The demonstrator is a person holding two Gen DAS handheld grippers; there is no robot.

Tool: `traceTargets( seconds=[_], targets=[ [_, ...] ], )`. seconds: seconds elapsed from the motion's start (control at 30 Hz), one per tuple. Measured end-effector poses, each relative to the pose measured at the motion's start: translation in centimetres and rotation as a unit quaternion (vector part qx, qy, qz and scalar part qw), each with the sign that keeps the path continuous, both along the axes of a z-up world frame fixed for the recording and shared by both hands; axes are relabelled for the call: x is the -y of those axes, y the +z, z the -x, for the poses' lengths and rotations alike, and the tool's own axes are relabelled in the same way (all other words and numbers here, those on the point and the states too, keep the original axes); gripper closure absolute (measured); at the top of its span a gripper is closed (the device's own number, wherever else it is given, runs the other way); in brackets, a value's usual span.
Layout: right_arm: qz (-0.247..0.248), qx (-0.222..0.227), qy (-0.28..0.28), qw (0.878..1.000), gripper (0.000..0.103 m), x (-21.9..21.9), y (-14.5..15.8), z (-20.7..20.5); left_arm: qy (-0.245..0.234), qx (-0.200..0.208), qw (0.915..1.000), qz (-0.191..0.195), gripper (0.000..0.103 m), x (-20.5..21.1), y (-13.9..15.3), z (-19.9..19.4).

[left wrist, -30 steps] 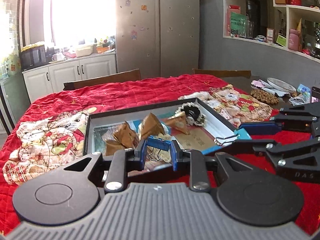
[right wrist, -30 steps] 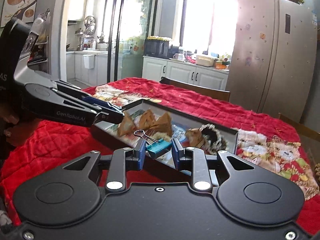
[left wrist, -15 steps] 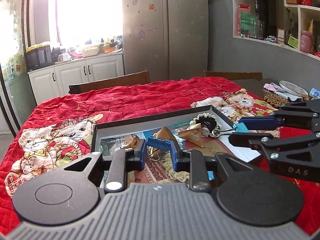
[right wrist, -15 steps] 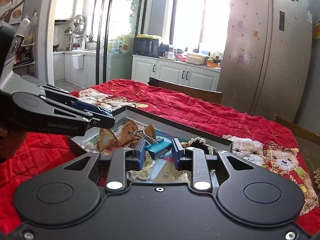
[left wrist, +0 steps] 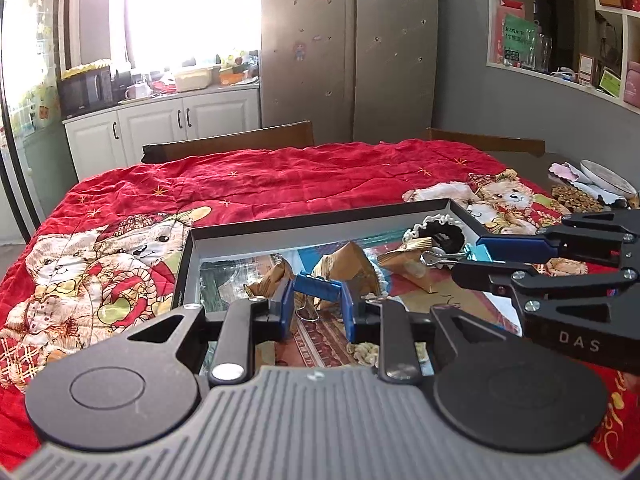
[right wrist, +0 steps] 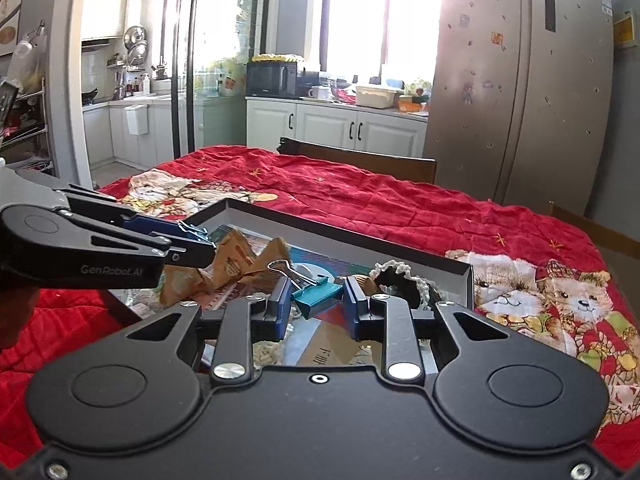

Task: Organize objects
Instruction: 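Carry the blue clip into the box with the left gripper while the right carries the teal clip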

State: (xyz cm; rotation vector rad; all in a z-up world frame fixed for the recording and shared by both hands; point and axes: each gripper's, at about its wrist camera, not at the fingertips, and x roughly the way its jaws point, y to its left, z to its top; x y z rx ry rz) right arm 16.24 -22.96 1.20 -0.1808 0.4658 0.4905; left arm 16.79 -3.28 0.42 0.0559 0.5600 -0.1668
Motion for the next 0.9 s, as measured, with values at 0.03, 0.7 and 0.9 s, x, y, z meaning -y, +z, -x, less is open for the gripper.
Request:
traceTargets(
  seconds=[0.03, 0.7, 0.9],
  targets=[
    [0.0, -0.002, -0.002, 1.0, 0.077, 0.0, -0.1, -0.4, 0.0, -0.001, 1.0, 0.0, 0.074, 0.1, -0.1, -0.1],
    [0.019, -0.057, -0.035, 0.998, 0.077, 0.3, -4.3, -4.2, -0.006, -0.038, 0.999, -0.023, 0.074, 0.8, -3.6, -2.3],
    [0.024, -0.067, -0.039, 0.997, 0.077, 0.2, -5.0, -4.7, -0.009, -0.051, 0.9982, -0.031, 0.074, 0.8, -4.6, -2.8]
  ],
)
